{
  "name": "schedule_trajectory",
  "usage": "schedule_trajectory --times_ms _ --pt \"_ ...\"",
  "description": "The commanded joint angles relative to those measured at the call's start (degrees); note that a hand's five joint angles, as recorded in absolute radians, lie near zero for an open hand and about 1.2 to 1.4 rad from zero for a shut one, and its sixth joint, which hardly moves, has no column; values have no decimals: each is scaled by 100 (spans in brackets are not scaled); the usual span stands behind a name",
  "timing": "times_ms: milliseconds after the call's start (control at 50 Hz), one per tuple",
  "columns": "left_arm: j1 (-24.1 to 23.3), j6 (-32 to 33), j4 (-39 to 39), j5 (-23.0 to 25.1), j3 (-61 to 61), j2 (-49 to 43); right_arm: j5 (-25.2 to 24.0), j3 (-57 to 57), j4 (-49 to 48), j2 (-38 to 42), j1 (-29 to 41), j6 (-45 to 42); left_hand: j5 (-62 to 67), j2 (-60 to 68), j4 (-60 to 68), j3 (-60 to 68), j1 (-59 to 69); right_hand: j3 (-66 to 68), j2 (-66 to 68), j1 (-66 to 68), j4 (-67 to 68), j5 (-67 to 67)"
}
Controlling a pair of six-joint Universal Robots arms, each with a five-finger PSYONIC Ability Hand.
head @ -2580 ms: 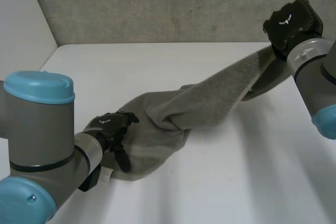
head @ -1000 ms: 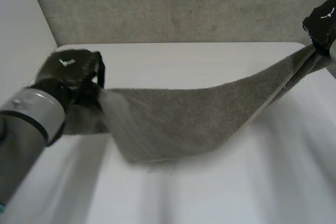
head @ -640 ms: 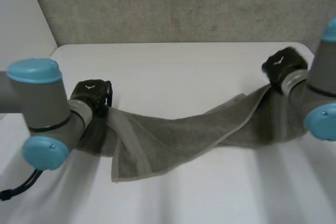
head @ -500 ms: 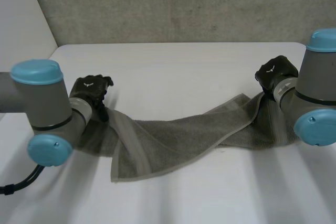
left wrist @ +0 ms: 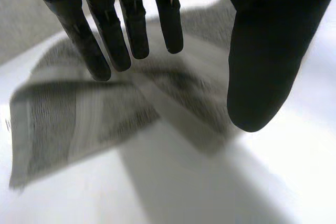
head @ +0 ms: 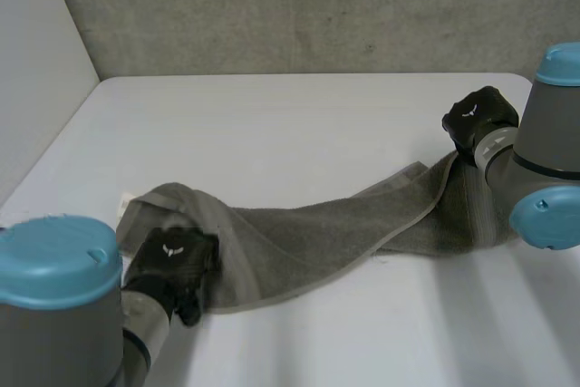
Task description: Fold the laundry
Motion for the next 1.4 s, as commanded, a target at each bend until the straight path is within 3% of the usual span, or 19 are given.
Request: schedule_trajectory --times_ms 20,380,940,1400 --pt "-31 -19 84 -68 -129 -414 0 10 2 14 0 -11 411 413 411 417 413 1203 1240 2449 1161 1356" --pt "30 16 831 -50 117 -905 -9 89 2 76 9 -63 192 195 192 198 194 1203 1240 2449 1161 1356" --pt "39 16 928 -42 451 -1416 -17 177 2 137 80 -125 410 413 411 417 413 1203 1240 2449 1161 1356" --pt "48 367 1455 -42 389 -1503 -9 203 2 199 194 -248 3268 3271 3269 3274 3270 1203 1240 2449 1161 1356"
